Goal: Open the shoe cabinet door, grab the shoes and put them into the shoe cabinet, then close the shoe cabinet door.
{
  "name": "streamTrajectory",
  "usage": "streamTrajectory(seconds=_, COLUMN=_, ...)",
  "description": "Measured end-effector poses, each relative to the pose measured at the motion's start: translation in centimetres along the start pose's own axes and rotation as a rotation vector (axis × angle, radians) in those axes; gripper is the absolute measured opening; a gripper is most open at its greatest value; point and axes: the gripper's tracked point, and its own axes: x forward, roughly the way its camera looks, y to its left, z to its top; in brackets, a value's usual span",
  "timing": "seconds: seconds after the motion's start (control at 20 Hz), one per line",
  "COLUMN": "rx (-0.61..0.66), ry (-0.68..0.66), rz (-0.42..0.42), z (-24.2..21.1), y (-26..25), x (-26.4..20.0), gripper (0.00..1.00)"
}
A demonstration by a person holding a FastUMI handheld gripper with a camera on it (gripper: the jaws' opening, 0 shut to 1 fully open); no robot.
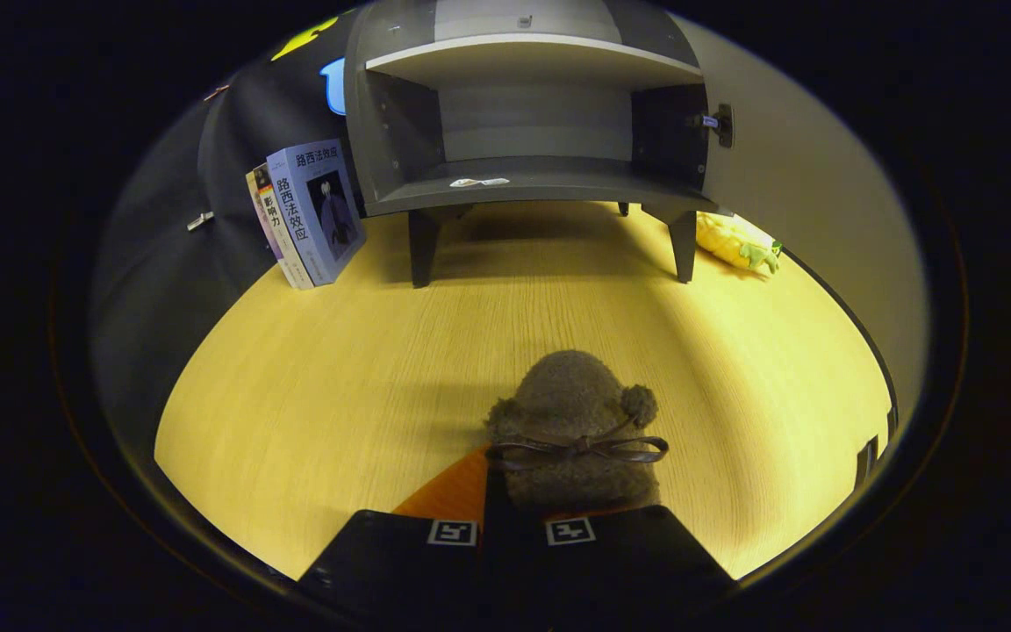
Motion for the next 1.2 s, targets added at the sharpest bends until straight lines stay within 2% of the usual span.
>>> streamTrajectory(seconds=0.3, rx=0.016, ry=-0.077, rz=0.046, z=6.2, y=-0.3, x=-5.4, gripper=0.14)
streamTrajectory(seconds=0.65, rx=0.055, ry=-0.194, rz=0.004, z=17.2, y=-1.6, x=-12.9, gripper=0.14)
streamTrajectory(seconds=0.8, rx=0.043, ry=-0.188, rz=-0.006, z=21.0, y=-1.7, x=-15.2, gripper=0.14)
streamTrajectory(seconds=1.05, rx=0.053, ry=-0.190, rz=0.057, z=28.8, y=0.4, x=-17.0, gripper=0.14)
streamTrajectory(seconds=1.2, rx=0.055, ry=-0.213, rz=0.042, z=34.2, y=0.7, x=-15.8, gripper=0.14)
